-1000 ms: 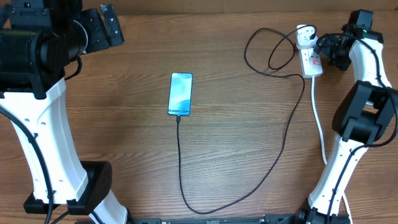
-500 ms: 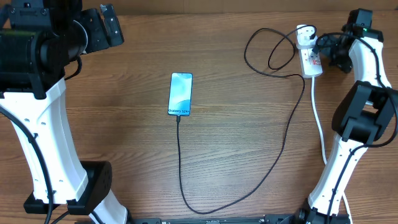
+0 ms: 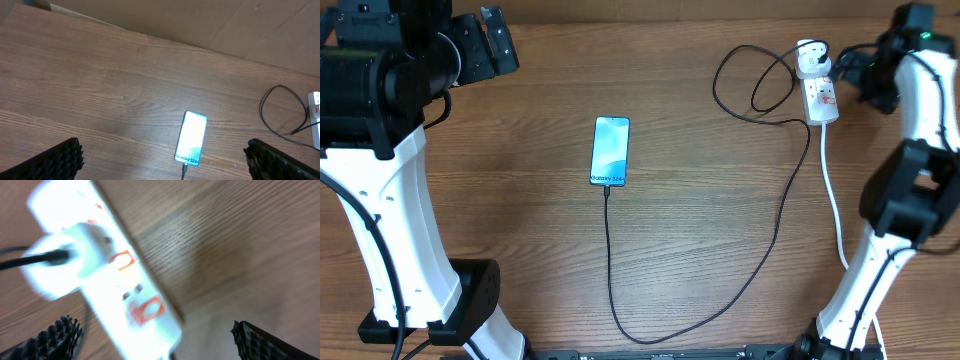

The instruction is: Plug charger to phone and switch on socket

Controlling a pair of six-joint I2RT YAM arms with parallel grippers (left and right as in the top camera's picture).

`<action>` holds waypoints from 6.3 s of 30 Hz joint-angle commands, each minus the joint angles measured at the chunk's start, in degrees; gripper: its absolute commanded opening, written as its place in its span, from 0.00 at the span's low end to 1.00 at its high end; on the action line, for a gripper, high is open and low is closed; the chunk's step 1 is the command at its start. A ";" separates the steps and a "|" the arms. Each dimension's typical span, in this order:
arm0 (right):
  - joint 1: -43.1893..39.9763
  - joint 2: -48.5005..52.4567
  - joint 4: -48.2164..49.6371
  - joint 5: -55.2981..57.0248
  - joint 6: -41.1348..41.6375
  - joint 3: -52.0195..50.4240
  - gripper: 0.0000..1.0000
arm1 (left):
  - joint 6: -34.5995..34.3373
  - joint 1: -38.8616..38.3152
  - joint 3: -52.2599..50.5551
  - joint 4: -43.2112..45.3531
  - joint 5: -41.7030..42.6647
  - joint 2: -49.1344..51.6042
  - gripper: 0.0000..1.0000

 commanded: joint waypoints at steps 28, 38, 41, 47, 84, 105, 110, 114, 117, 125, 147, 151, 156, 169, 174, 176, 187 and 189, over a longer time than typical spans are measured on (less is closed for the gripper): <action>-0.11 -61.75 -32.46 -4.92 -0.68 0.85 1.00 | 1.05 -0.11 0.13 -0.09 -0.74 0.42 1.00; -0.07 -74.75 -32.46 -11.82 -8.87 0.83 1.00 | 1.05 -0.11 0.13 -0.09 -0.74 0.42 1.00; 0.81 -76.46 -32.26 -11.76 -10.21 0.04 1.00 | 1.05 -0.11 0.13 -0.09 -0.74 0.42 1.00; 10.32 -83.14 -17.03 -9.66 -15.87 -15.85 1.00 | 1.05 -0.11 0.13 -0.09 -0.74 0.42 1.00; 24.33 -134.68 60.50 2.27 -16.06 -127.01 1.00 | 1.05 -0.11 0.13 -0.07 -0.74 0.42 1.00; 24.33 -134.66 59.80 2.86 -15.63 -127.01 1.00 | 1.05 -0.11 0.13 -0.09 -0.76 0.42 1.00; 24.33 -134.66 59.80 2.86 -15.63 -127.01 1.00 | 1.05 -0.11 0.13 -0.09 -0.74 0.42 1.00; 24.33 -134.66 59.80 2.86 -15.63 -127.01 1.00 | 1.05 -0.11 0.13 -0.09 -0.74 0.42 1.00; 24.33 -134.66 59.80 2.86 -15.63 -127.01 1.00 | 1.05 -0.11 0.13 -0.09 -0.76 0.42 1.00; 24.33 -134.66 59.80 2.86 -15.63 -127.01 1.00 | 9.03 -0.11 0.13 -0.09 -10.93 -0.61 1.00; 24.33 -134.66 59.80 2.86 -15.63 -127.01 1.00 | 24.90 -0.07 -70.99 53.66 2.71 -46.29 0.99; 24.33 -134.66 59.80 2.86 -15.63 -127.01 1.00 | 24.87 -0.04 -85.83 61.07 2.69 -55.93 1.00; 24.33 -134.66 59.78 2.86 -15.63 -127.01 1.00 | 24.87 -0.04 -103.62 68.67 2.71 -67.19 0.99; 24.33 -134.66 59.80 2.86 -15.63 -127.01 1.00 | 26.40 -0.04 -140.87 84.98 3.80 -94.44 0.99; 24.33 -134.66 59.80 2.86 -15.63 -127.01 1.00 | 29.68 0.22 -146.35 85.15 3.78 -100.89 1.00; 24.33 -134.66 59.80 2.86 -15.63 -127.01 1.00 | 30.77 1.03 -148.17 85.18 3.80 -103.14 1.00; 24.33 -134.66 59.78 2.86 -15.63 -127.01 1.00 | 37.75 3.17 -155.34 87.56 3.50 -107.08 1.00; 24.33 -134.66 59.80 2.86 -15.63 -127.01 1.00 | 39.01 3.17 -157.11 89.74 3.52 -107.08 1.00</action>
